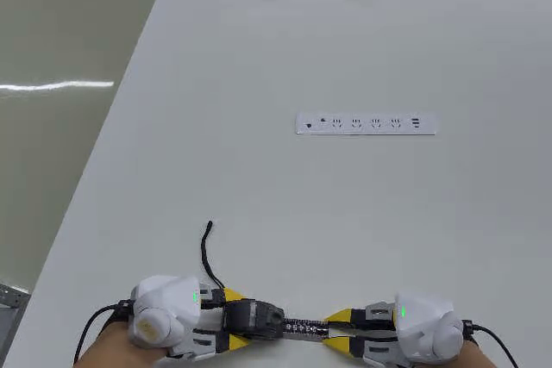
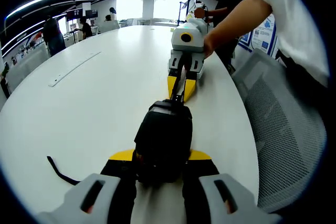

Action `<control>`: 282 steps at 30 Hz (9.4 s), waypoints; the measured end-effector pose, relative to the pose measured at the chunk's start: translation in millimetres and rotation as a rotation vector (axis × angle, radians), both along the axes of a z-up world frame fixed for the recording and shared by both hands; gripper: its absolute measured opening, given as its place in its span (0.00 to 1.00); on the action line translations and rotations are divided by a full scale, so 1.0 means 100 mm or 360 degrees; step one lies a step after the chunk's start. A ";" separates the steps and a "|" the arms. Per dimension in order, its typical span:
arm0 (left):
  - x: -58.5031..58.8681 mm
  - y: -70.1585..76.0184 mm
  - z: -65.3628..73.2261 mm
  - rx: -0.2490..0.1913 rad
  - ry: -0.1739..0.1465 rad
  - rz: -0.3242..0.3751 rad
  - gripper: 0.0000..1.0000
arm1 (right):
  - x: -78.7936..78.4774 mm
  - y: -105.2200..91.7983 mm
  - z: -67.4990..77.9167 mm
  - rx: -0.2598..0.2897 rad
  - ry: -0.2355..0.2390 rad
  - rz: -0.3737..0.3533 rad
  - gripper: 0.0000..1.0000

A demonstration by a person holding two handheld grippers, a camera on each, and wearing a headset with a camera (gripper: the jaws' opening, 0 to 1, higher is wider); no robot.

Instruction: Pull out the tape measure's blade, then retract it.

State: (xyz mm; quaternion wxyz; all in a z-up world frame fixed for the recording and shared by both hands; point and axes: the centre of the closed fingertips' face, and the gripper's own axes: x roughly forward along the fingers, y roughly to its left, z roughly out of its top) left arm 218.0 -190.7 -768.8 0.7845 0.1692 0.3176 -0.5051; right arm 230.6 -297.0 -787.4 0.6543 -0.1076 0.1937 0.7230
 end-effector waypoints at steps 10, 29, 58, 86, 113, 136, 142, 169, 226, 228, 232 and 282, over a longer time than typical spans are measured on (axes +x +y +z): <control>0.00 0.00 0.00 -0.0002 0.0007 0.0003 0.30 | 0.01 -0.10 0.01 -0.0004 -0.0009 -0.0014 0.10; 0.00 0.00 0.00 0.0002 0.0010 -0.0001 0.30 | 0.02 -0.34 0.05 -0.0012 0.0006 -0.0048 0.09; 0.00 0.00 -0.01 -0.0001 0.0012 0.0013 0.30 | 0.09 -0.59 0.04 -0.0036 0.0046 -0.0100 0.09; 0.00 0.00 -0.01 0.0001 0.0018 0.0009 0.30 | 0.12 -0.92 0.03 -0.0044 0.0044 -0.0169 0.09; 0.00 0.00 -0.02 0.0021 0.0032 0.0005 0.30 | 0.15 -1.20 0.03 -0.0044 0.0087 -0.0196 0.08; 0.00 -0.01 -0.02 0.0021 0.0042 0.0007 0.30 | 0.18 -1.43 0.07 -0.0053 0.0107 -0.0234 0.08; 0.00 0.00 -0.02 0.0024 0.0044 0.0007 0.30 | 0.18 -1.49 0.05 -0.0056 0.0118 -0.0241 0.08; 0.00 -0.01 -0.02 0.0033 0.0054 0.0003 0.30 | 0.24 -1.70 0.04 -0.0057 0.0118 -0.0318 0.08; 0.00 0.02 0.01 0.0037 0.0033 0.0112 0.46 | 0.20 -1.67 0.08 -0.0067 0.0132 -0.0433 0.25; 0.00 0.02 0.01 0.0033 0.0034 0.0118 0.48 | 0.20 -1.67 0.09 -0.0066 0.0136 -0.0440 0.26; 0.03 0.04 0.02 0.0050 0.0006 0.0156 0.53 | 0.20 -1.68 0.09 -0.0072 0.0138 -0.0460 0.26; -0.11 0.22 0.19 -0.0160 0.0032 0.0599 0.71 | 0.12 -1.59 0.30 -0.0119 0.0172 -0.0781 0.60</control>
